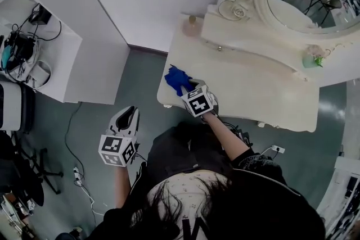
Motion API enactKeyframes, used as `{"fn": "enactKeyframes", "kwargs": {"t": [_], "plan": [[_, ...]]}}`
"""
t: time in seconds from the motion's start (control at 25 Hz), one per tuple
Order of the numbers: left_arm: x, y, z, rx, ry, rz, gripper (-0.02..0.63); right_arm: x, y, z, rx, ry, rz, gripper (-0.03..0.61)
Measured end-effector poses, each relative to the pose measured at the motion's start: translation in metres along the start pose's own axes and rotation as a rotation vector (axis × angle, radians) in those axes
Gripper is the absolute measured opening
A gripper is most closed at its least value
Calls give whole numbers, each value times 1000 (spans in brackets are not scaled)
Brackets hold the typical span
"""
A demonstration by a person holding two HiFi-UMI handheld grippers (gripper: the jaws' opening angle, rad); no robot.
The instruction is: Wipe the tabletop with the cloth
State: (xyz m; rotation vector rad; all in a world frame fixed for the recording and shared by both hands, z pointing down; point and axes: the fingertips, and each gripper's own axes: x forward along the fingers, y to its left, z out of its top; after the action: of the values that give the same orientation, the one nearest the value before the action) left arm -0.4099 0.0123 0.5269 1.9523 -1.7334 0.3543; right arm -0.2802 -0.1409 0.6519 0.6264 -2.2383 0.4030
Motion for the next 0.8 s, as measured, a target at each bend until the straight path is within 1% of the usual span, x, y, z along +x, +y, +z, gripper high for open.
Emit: {"fn": "enactKeyframes", "kwargs": {"t": [0.12, 0.28, 0.52, 0.8], "plan": [[10, -3, 5, 14, -2, -19, 37, -4, -8, -5, 4, -2, 16, 91], [31, -27, 19, 51, -14, -78, 37, -17, -30, -20, 17, -10, -19, 91], [64, -87, 38, 110, -18, -187, 37, -52, -84, -55, 86, -3, -99, 91], [96, -165, 47, 173, -1, -273, 37, -119, -172, -115, 207, -6, -229, 91]]}}
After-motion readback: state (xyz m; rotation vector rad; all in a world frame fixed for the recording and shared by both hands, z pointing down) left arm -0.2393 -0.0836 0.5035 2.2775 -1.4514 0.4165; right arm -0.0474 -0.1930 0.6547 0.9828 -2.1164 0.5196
